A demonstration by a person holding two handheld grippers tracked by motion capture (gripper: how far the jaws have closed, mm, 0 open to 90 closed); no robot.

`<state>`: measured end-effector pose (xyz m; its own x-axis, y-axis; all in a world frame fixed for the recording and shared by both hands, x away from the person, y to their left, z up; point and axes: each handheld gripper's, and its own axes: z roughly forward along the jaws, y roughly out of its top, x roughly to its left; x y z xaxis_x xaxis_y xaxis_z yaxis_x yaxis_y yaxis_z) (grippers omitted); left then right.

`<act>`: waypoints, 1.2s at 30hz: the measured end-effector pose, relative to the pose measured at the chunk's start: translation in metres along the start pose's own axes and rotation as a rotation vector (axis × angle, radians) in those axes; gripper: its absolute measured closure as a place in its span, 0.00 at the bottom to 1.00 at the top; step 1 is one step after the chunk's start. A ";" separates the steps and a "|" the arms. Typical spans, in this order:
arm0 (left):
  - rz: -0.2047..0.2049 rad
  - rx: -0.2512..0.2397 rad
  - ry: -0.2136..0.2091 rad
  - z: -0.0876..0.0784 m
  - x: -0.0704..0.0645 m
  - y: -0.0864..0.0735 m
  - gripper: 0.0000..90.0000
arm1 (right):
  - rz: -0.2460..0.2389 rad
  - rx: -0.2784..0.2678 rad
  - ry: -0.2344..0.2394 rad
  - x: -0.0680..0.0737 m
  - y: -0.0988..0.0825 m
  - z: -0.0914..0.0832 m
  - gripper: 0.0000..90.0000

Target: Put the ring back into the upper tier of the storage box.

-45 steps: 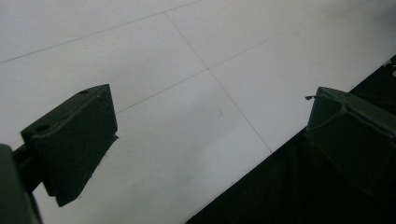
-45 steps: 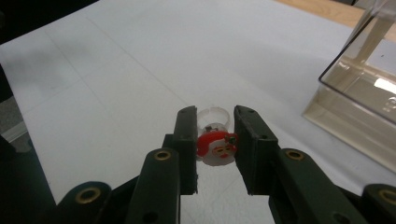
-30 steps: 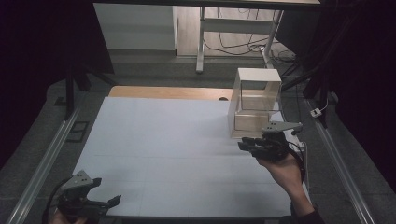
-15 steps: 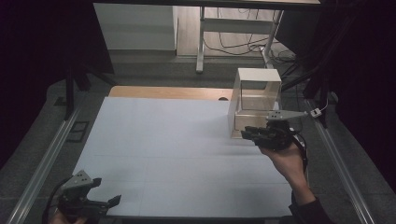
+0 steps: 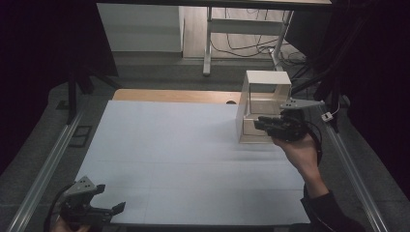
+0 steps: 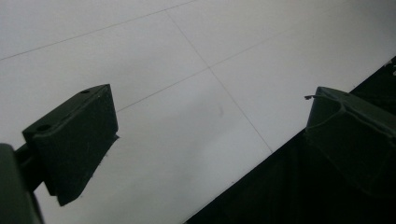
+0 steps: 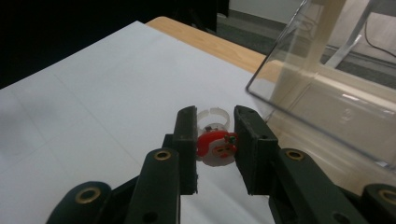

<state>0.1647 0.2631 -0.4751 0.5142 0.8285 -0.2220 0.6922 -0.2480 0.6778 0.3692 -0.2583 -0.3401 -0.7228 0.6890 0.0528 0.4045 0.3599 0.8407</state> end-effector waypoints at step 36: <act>0.001 0.002 -0.001 0.000 0.000 0.000 0.03 | 0.103 0.002 -0.173 -0.061 0.051 0.039 0.78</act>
<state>0.1650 0.2632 -0.4752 0.5157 0.8276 -0.2218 0.6925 -0.2503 0.6766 0.4559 -0.2568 -0.3213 -0.5707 0.8199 0.0446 0.4722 0.2833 0.8347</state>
